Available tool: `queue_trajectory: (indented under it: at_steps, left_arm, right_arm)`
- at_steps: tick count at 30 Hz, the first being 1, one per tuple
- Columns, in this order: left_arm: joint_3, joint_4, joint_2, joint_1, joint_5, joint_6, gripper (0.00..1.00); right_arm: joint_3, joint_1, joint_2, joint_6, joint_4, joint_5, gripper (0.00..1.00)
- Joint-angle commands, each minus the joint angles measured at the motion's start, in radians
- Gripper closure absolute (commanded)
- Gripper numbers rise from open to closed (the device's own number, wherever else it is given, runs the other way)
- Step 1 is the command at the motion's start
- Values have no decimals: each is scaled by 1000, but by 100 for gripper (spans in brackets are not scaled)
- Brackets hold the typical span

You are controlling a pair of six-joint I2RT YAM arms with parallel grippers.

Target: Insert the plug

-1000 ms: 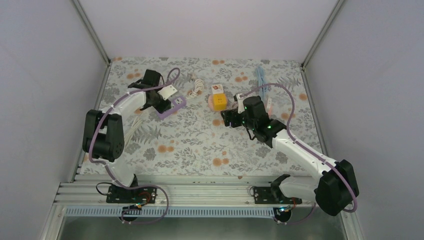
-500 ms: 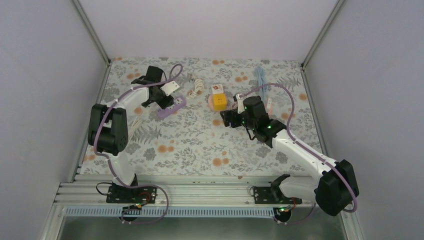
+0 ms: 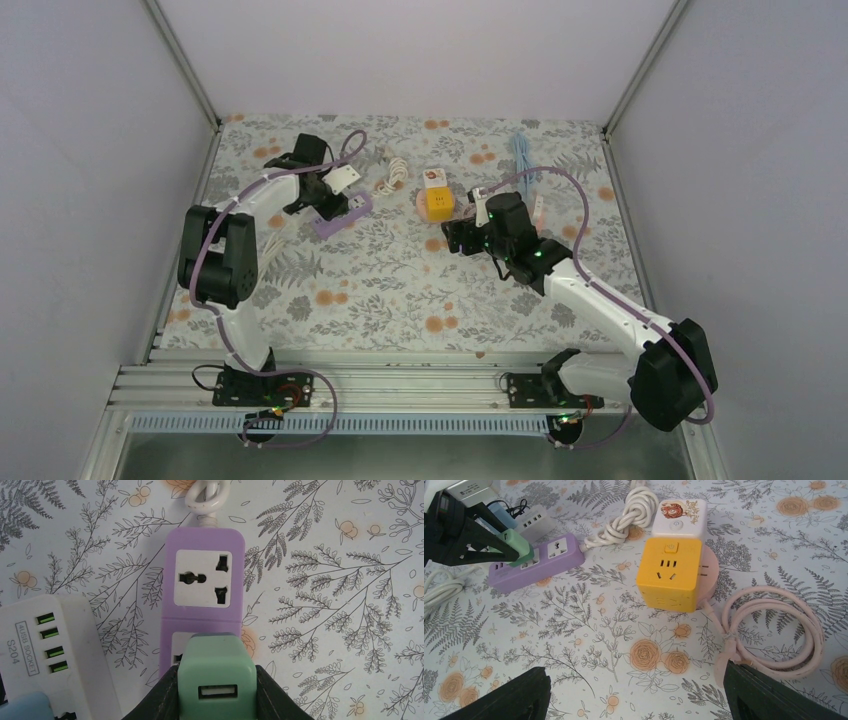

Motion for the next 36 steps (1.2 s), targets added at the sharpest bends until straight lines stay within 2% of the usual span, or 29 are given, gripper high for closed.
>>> queue_trajectory:
  at_steps: [1,7,17,23,30,32,33,36]
  left_arm:
    - [7,-21,26,2,28,17,79]
    - [23,-54,61,-1,51,24,79]
    - [27,-47,137,-11,-92,-17,79]
    - [70,-75,153,-16,-90,-44,74]
    - [83,-80,156,-17,-80,-67,74]
    - [114,-94,147,-17,-84,-82,70]
    - [132,-96,139,-17,-86,-94,65]
    - [186,-99,79,-16,-74,-127,40]
  right_arm:
    - [8,-2,19,17,1,13,11]
    - [9,-1,26,13,-1,12,12]
    - [16,-2,37,12,5,4,12]
    - [39,-2,42,9,1,8,12]
    - [46,-1,40,18,7,5,12]
    - [48,-1,40,21,3,5,12]
    - [49,-2,39,27,2,11,11]
    - [46,-3,32,49,-1,37,10]
